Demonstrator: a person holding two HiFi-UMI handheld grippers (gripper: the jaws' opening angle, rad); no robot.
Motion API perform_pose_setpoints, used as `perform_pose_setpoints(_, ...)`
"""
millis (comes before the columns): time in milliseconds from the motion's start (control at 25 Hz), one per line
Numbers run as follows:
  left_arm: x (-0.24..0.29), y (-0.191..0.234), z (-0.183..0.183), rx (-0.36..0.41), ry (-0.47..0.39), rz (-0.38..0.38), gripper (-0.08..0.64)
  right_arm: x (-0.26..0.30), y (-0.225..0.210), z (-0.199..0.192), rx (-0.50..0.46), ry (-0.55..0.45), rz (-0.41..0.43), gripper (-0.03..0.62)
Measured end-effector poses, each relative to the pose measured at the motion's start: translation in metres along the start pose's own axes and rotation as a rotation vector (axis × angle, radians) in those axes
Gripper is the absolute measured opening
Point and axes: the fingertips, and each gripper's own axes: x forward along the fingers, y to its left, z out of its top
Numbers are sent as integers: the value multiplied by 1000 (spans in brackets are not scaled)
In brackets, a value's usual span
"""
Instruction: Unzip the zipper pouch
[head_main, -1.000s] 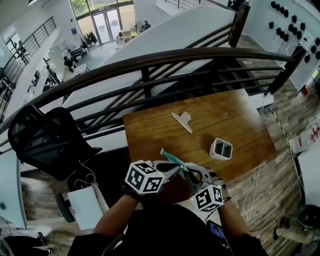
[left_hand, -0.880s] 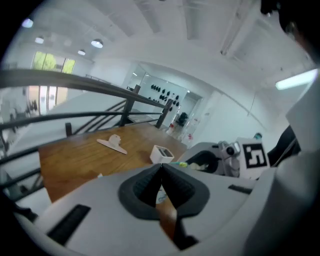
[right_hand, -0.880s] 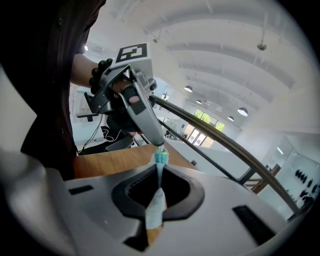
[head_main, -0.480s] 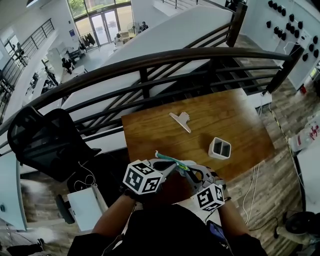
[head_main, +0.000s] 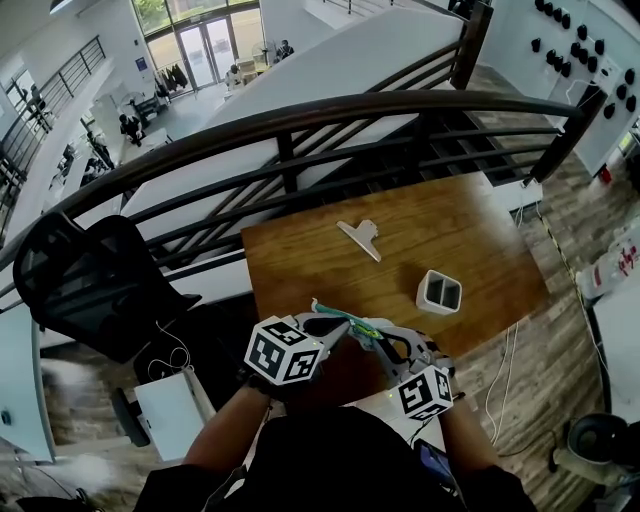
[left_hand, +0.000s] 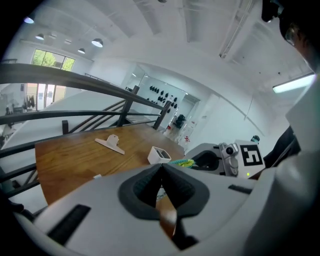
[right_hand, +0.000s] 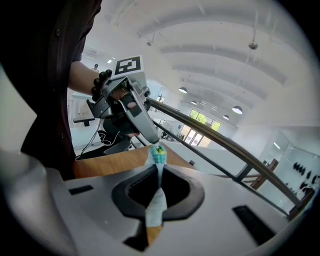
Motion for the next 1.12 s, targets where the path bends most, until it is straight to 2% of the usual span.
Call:
perform_pose_setpoints(120,1,1,-1,2,3,-1,14,1,0,-1,1,5,-2,2)
perform_pose_setpoints(360,-2,9,2,-25,-11,10,15,-6,-9,-3,70,-15,-1,1)
perform_pose_setpoints(800,-8,12,1,25,8,35,15,-1,-11,2,67,-17,4,2)
perform_pose_setpoints(1120,-13,28,1,15,2,84,15,0,-16,7,80,-32,-10,2)
